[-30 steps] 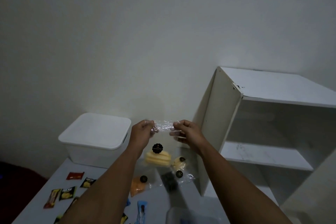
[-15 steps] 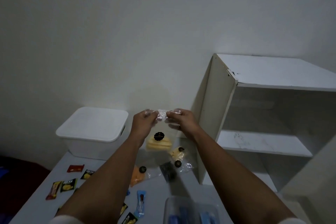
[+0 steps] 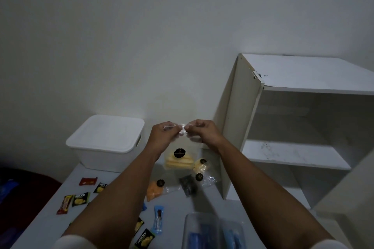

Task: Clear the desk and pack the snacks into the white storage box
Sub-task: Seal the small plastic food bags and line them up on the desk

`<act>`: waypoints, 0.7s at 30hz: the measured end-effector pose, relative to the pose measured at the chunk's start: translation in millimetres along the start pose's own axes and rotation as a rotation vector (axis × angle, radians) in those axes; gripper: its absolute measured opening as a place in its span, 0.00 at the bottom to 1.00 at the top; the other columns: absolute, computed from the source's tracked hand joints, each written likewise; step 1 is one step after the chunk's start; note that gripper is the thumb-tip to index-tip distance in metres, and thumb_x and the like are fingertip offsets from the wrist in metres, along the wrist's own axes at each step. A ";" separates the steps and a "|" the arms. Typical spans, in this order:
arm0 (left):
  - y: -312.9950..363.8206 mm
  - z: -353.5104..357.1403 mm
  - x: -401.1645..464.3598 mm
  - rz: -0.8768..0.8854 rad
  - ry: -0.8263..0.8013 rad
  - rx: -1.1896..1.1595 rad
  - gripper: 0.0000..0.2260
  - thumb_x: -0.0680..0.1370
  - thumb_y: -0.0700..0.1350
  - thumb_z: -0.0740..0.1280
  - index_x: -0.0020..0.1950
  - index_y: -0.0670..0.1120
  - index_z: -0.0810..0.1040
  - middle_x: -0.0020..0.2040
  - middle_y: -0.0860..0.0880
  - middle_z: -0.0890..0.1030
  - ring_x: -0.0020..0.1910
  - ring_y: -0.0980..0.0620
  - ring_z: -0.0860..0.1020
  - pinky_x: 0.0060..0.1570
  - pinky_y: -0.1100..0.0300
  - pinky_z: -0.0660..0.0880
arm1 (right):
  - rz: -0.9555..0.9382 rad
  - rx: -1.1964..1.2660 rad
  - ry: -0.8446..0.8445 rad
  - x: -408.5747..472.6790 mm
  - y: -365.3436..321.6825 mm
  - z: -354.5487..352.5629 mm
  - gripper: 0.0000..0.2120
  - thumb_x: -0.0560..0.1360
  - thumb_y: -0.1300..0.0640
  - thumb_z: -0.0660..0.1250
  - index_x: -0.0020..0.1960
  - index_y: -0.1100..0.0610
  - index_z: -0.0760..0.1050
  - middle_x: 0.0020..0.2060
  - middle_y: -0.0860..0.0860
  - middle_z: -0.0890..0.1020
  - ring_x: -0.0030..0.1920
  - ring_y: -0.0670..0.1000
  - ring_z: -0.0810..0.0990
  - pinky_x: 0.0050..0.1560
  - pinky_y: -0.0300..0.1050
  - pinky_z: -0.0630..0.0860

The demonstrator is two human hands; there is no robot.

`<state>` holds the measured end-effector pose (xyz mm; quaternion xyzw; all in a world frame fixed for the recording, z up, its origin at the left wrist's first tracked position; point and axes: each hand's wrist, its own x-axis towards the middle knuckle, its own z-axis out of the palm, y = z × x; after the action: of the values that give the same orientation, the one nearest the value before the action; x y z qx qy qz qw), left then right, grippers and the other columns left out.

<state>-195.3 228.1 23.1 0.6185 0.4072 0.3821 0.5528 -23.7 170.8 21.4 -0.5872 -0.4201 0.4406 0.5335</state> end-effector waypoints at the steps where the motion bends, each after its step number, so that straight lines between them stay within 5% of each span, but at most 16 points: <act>1: 0.1 1.2 -1.5 -0.007 0.010 -0.013 0.08 0.79 0.44 0.70 0.48 0.41 0.85 0.42 0.44 0.87 0.39 0.52 0.81 0.44 0.61 0.78 | 0.000 0.012 0.012 -0.7 1.3 -0.5 0.01 0.76 0.59 0.75 0.45 0.56 0.84 0.38 0.51 0.86 0.39 0.48 0.84 0.44 0.44 0.81; 6: -8.7 1.9 -3.3 -0.040 0.050 -0.057 0.14 0.85 0.46 0.62 0.51 0.39 0.82 0.45 0.42 0.87 0.42 0.50 0.82 0.51 0.56 0.80 | 0.025 0.014 0.051 -6.4 5.3 -8.7 0.04 0.75 0.57 0.77 0.45 0.57 0.84 0.40 0.53 0.87 0.39 0.50 0.84 0.46 0.44 0.80; 14: -11.9 4.1 -3.5 -0.050 0.073 -0.069 0.14 0.83 0.48 0.64 0.47 0.41 0.83 0.43 0.43 0.87 0.40 0.52 0.81 0.50 0.56 0.80 | 0.026 0.064 0.059 -15.9 11.7 -15.7 0.08 0.76 0.57 0.75 0.39 0.53 0.80 0.37 0.50 0.84 0.42 0.51 0.85 0.46 0.45 0.81; 21: -13.9 6.4 -1.4 -0.046 0.078 -0.101 0.12 0.83 0.46 0.65 0.46 0.42 0.83 0.41 0.44 0.86 0.39 0.52 0.79 0.48 0.56 0.78 | 0.007 0.101 0.103 -19.4 16.3 -15.8 0.04 0.80 0.57 0.71 0.48 0.55 0.83 0.41 0.50 0.87 0.41 0.49 0.86 0.43 0.42 0.81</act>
<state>-191.1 225.2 8.6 0.5649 0.4229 0.4131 0.5757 -13.0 146.7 7.2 -0.5829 -0.3672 0.4321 0.5820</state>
